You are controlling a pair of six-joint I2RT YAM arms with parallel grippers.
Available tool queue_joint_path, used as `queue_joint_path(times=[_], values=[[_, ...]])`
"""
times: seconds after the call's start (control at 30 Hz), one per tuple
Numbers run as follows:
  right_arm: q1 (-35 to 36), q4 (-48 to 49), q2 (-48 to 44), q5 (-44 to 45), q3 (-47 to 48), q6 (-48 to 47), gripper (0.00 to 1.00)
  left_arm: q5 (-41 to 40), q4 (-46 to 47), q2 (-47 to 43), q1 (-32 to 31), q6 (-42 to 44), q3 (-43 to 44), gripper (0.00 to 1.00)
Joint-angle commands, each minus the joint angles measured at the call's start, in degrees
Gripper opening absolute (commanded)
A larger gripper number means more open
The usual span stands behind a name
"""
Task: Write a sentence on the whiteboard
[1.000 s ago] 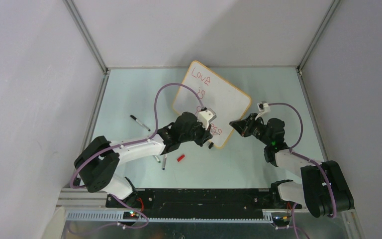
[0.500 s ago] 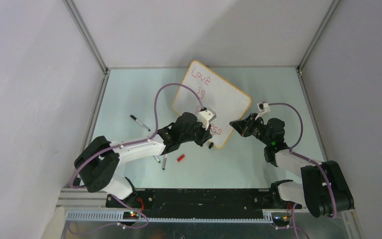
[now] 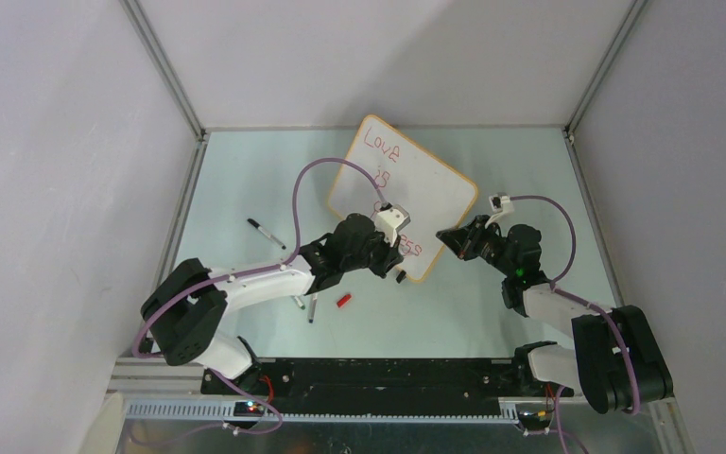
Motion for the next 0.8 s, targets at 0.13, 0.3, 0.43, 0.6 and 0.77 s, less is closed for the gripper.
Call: queue_joint_path(times=[0.13,0.3,0.43,0.6,0.77], values=[[0.17,-0.43,-1.33,-0.22,0.12,-3.16,0.0,-4.46,0.96,-1.24,0.3,-0.81,-0.4,0.0],[0.18,-0.5,-1.31,-0.22,0.11,-3.19,0.0,-4.57,1.08,-1.38,0.34,-0.93,-0.5,0.0],[0.13,-0.57,-1.31,-0.25,0.13,-3.19,0.0,-4.89,1.06,-1.46,0.35,-1.0,-0.51,0.0],[0.17,-0.55,-1.39,-0.23,0.13,-3.15,0.0,-5.0,1.14,-1.62,0.4,-1.08,-0.72,0.0],[0.1,-0.61,-1.47,-0.19,0.12,-3.15,0.0,-5.64,1.32,-1.9,0.4,-1.35,-0.93,0.0]])
